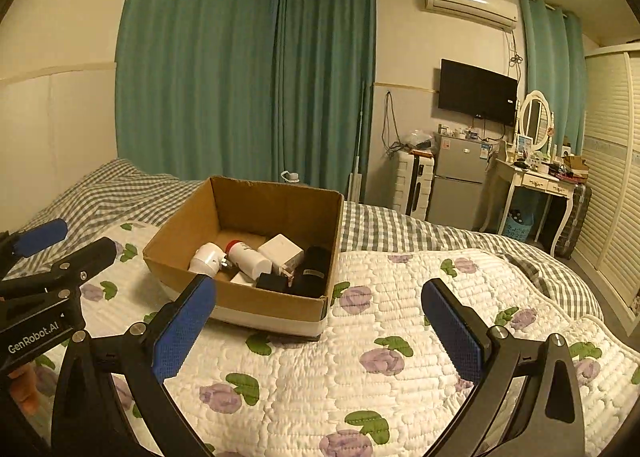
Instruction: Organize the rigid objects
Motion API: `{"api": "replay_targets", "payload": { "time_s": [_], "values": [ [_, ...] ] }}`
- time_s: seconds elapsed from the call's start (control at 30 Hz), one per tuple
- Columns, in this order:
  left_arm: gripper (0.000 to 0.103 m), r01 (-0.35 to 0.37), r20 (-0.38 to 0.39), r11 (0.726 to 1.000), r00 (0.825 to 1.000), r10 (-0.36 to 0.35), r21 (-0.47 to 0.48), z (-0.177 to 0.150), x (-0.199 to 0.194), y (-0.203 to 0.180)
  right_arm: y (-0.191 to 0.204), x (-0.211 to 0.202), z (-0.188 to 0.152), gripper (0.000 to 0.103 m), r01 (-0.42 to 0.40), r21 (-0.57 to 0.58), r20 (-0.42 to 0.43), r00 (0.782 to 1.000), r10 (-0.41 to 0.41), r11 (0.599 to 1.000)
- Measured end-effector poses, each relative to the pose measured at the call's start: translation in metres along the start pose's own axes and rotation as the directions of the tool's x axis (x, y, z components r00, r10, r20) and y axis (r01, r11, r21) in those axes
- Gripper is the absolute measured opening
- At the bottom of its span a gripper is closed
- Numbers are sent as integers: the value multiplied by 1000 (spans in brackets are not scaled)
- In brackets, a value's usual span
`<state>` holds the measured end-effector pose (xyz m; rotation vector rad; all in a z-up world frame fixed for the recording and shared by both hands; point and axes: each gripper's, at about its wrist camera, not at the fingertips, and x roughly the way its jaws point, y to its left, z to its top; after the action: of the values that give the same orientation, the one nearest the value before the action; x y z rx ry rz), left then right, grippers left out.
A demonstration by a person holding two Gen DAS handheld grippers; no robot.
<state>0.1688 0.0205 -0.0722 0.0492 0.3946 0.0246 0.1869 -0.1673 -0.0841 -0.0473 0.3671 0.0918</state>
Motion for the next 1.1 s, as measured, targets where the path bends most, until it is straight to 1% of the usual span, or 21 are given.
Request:
{"api": "replay_targets", "payload": {
  "time_s": [0.53, 1.1],
  "values": [
    [76, -5, -17, 1000, 1000, 5, 4, -3, 4, -1, 2, 4, -2, 103, -4, -3, -26, 1000, 4, 1000],
    [76, -6, -19, 1000, 1000, 6, 8, -4, 5, -2, 5, 4, -2, 103, 2, -4, -22, 1000, -2, 1000]
  ]
}}
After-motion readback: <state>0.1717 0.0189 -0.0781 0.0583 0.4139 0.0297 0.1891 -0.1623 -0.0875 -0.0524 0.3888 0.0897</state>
